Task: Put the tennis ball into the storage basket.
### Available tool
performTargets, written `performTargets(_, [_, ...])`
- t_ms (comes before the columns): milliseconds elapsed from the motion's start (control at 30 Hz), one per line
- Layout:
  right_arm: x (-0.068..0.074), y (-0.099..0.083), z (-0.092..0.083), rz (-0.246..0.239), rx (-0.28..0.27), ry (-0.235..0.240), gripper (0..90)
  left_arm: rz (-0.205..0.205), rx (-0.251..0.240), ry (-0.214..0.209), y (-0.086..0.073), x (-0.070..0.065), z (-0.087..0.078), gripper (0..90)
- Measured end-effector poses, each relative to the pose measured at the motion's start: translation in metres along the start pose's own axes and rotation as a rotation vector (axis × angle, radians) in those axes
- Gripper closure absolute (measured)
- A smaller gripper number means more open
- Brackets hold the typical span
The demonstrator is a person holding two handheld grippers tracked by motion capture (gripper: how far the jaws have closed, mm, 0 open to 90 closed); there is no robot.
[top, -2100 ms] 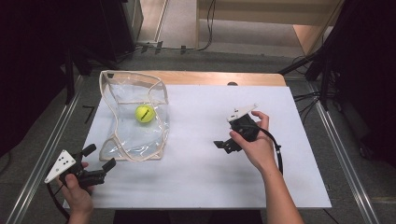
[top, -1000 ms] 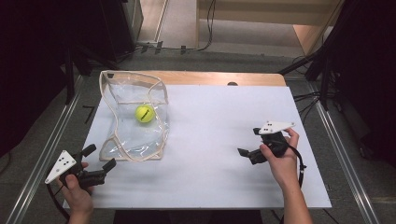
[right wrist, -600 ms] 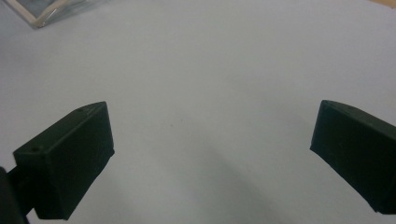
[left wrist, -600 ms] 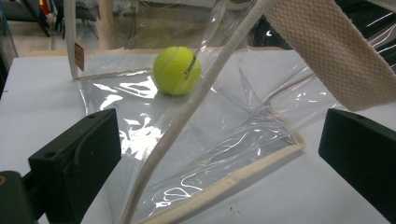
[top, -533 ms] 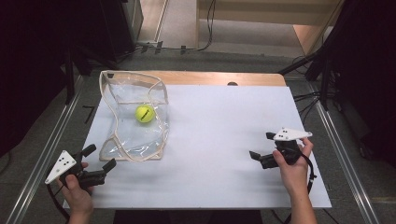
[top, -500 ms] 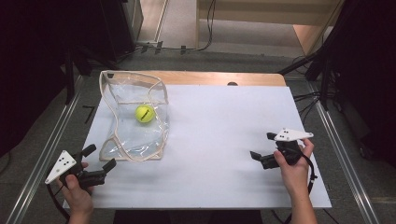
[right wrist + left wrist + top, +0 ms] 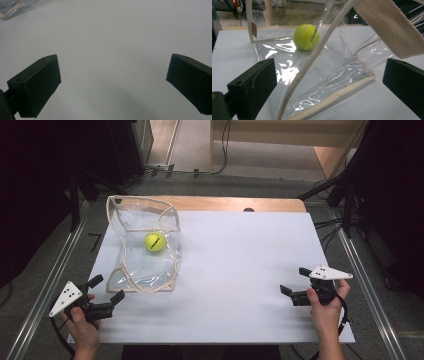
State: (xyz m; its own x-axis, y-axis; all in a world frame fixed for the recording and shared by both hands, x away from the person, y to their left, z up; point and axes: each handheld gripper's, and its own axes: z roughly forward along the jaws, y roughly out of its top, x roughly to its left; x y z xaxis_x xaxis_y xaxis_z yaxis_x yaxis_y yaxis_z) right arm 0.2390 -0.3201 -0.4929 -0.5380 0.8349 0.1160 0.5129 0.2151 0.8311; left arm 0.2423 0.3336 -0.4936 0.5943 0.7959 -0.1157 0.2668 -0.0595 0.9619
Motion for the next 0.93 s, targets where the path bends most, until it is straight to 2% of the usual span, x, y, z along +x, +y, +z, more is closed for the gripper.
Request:
performTargets(300, [-0.006,-0.016,-0.013,0.026,-0.041,-0.024,0.0,0.002,0.002,0.001,0.000,0.000,0.000,0.0])
performTargets(700, [-0.014,-0.036,-0.026,0.083,-0.098,-0.030,0.0,0.002,0.002,0.004,0.000,-0.001,0.000,0.0])
performTargets(933, [-0.016,-0.041,-0.026,0.109,-0.102,-0.032,0.0,0.007,0.009,0.003,0.000,0.000,0.001,0.0])
